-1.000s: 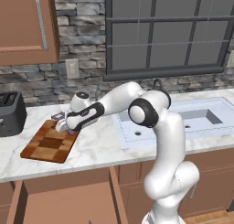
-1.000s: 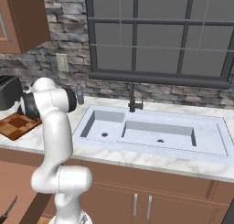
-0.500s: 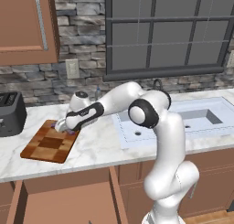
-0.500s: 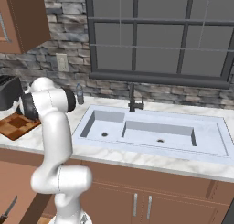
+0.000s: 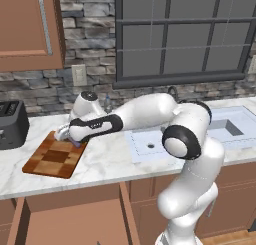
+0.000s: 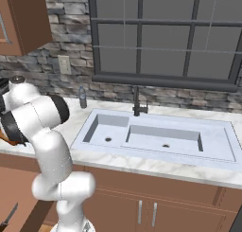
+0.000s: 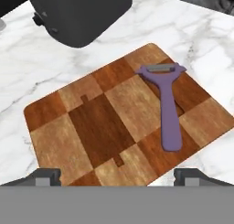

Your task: Open the drawer on the left and place the cutting tools on the cutting board.

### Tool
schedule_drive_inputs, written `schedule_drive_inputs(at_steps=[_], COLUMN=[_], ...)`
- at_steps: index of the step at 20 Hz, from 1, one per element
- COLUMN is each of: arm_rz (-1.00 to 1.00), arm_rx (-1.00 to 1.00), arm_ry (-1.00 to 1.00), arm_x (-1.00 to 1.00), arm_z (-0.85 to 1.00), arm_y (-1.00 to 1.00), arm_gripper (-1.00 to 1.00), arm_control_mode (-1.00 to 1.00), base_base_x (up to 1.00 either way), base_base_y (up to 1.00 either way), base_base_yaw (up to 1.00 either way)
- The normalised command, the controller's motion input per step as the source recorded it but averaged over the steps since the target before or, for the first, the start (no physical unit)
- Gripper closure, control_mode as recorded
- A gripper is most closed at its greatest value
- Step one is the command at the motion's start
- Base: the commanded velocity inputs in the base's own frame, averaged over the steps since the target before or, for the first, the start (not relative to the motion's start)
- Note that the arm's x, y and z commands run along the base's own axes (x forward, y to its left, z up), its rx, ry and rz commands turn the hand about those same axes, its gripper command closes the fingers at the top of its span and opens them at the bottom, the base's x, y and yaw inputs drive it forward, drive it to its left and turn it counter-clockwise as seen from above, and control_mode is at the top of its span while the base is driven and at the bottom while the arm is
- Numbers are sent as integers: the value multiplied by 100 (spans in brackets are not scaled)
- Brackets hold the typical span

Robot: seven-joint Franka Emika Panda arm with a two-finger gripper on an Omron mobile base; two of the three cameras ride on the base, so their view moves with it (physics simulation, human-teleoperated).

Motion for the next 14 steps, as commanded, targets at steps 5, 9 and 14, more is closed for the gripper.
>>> schedule_drive_inputs(at_steps=[5, 9, 14], arm_rz=[0, 0, 0], arm_rx=[3, 3, 1], arm_ry=[3, 12, 16], arm_x=[-100, -100, -100], arm_z=[74, 51, 21], arm_y=[-12, -34, -42], arm_gripper=[-100, -100, -100], arm_control_mode=[-100, -100, -100], base_base_x=[0, 0, 0], base_base_y=[0, 0, 0], base_base_yaw=[0, 0, 0])
